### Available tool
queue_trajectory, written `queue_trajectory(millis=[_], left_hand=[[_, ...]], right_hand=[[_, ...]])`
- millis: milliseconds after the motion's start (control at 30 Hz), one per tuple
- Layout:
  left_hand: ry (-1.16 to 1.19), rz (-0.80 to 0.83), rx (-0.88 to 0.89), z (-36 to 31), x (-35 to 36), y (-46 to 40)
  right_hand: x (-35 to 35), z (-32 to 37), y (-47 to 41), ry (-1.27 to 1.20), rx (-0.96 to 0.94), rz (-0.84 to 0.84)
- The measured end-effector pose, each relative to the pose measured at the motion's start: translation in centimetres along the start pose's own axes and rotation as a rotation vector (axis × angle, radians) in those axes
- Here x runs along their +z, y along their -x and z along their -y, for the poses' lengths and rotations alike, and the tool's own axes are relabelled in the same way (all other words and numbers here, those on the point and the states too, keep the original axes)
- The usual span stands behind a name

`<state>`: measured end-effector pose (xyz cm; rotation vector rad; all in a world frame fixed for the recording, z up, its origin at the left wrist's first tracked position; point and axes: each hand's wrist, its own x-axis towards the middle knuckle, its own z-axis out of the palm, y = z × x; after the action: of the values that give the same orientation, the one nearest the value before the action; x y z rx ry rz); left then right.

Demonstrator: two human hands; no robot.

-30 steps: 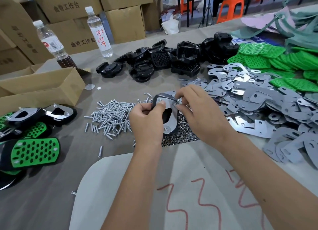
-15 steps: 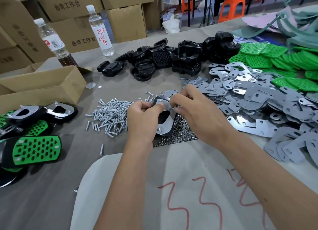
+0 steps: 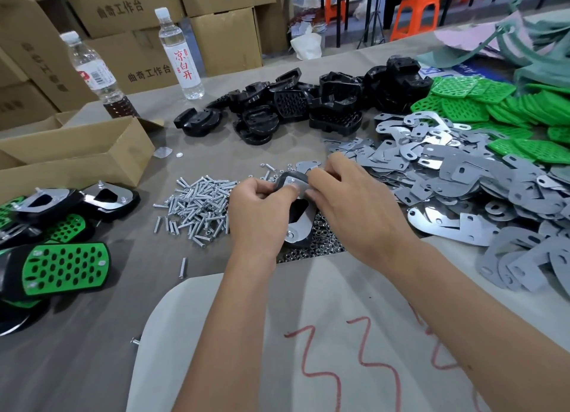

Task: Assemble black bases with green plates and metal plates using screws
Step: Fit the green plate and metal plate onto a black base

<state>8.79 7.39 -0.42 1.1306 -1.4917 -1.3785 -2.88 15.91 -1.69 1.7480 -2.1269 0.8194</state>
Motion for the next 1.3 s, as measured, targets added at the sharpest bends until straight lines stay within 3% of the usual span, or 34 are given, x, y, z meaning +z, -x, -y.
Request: queue_trajectory(millis=[200,833,967,1033,1200,1300], left_hand=[[0.056,-0.016,-0.049,-0.1,0.1,0.2],[0.163,-0.033,-0.112,0.1,1.4,0.9],[0.216,-0.047,-0.104,0.0,1.5,0.7],[0.239,-0.087,-0.128,-0.1,1.1,0.4],[0.332,-0.175,-0.183,-0.1,0.2,-0.3],[0.335,-0.166,-0.180,0.0,0.0,-0.4]], right_hand=[[-0.1,-0.3,0.0,-0.097,-0.007,0.013],[0.6,0.0,-0.2,0.001,0.052,-0.101],[0.3,-0.1,-0.1,-0.232,0.208,-0.121],[-0.2,-0.7,0.0,-0.215,0.203,-0.066],[-0.6,-1.9,0.2,0.036,0.115,0.381],[-0.5,-1.5,-0.1,-0.020,0.107,0.410]])
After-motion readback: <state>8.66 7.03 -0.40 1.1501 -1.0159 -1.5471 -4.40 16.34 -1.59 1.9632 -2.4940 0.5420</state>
